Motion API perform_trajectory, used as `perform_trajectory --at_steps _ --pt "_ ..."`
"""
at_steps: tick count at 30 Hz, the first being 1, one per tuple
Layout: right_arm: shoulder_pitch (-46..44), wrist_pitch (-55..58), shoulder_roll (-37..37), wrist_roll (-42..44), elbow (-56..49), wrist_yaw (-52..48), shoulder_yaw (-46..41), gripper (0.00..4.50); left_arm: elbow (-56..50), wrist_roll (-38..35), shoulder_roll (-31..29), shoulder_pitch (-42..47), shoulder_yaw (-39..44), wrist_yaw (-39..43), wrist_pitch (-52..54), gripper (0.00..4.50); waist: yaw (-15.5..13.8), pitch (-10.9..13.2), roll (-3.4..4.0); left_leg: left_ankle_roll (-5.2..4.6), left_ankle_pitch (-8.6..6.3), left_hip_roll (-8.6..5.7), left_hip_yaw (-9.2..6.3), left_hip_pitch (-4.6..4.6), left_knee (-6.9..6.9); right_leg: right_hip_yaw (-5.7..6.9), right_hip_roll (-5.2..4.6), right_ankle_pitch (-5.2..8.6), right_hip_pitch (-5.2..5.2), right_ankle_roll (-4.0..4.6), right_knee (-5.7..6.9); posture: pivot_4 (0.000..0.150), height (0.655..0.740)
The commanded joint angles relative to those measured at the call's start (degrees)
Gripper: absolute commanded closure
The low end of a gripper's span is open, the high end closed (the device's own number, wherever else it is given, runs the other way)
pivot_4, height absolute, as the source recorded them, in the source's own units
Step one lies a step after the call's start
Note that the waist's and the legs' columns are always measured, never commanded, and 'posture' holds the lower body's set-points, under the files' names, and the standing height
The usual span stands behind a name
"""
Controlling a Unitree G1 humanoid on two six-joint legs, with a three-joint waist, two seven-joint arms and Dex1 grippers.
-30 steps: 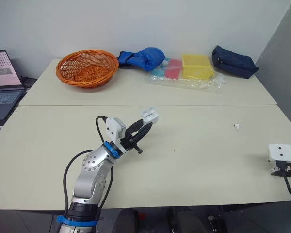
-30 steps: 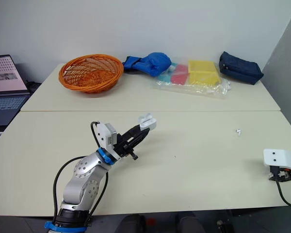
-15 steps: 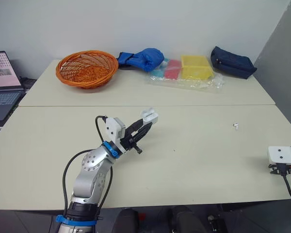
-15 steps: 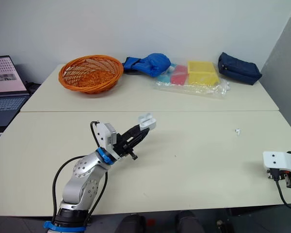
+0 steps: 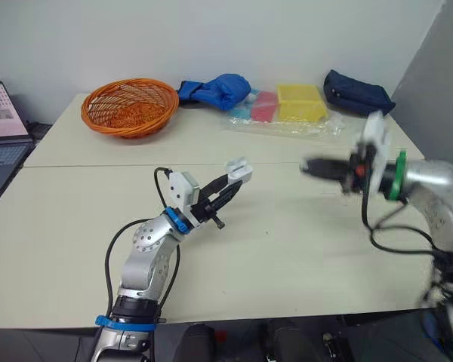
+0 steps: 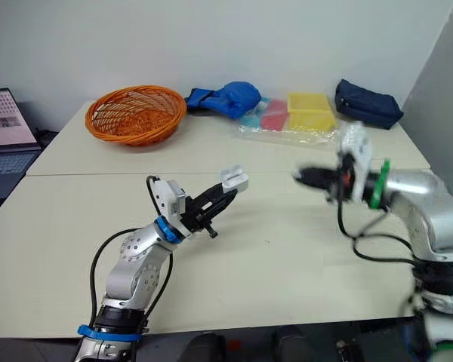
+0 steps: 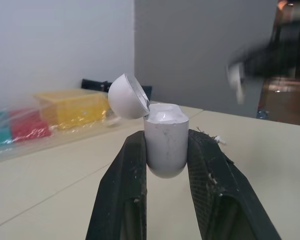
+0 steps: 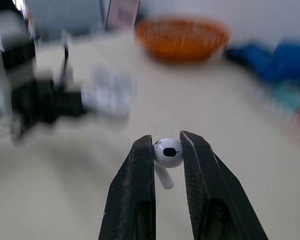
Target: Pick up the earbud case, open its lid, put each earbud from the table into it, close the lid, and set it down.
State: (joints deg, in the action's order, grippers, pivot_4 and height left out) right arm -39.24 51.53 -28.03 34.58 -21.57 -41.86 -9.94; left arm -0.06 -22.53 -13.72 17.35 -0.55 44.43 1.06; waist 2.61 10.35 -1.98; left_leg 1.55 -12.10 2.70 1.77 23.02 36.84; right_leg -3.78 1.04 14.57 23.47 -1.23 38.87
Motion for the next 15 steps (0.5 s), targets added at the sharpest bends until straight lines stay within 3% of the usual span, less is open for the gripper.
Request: perform_trajectory --at_steps 1,5,15 --pt "0.15 4.21 10.51 3.82 -6.27 15.06 -1.5 4.11 0.55 -0.66 1.08 3.18 0.3 0.27 -1.89 3.73 -0.48 -0.04 -0.06 0.0 -0.01 0.01 -0.02 0.04 -0.01 0.04 0.0 0.06 0.01 0.01 0.0 0.15 0.74" --pt "1.43 3.53 15.88 3.03 -7.55 20.44 1.47 4.11 2.29 0.1 2.04 4.81 -0.22 0.41 -3.31 3.73 -0.99 -0.05 -0.04 -0.01 -0.01 -0.01 0.0 0.95 0.11 0.07 -0.2 0.05 0.76 -0.13 0.0 0.15 0.74" --pt "1.76 -3.63 19.88 -0.47 -3.39 23.63 7.24 4.11 3.75 0.37 3.68 7.86 -0.34 0.08 -4.93 3.73 -0.76 -0.05 -0.04 -0.06 -0.03 -0.1 0.02 0.88 0.1 0.12 -0.12 0.08 0.73 -0.3 -0.01 0.15 0.74"
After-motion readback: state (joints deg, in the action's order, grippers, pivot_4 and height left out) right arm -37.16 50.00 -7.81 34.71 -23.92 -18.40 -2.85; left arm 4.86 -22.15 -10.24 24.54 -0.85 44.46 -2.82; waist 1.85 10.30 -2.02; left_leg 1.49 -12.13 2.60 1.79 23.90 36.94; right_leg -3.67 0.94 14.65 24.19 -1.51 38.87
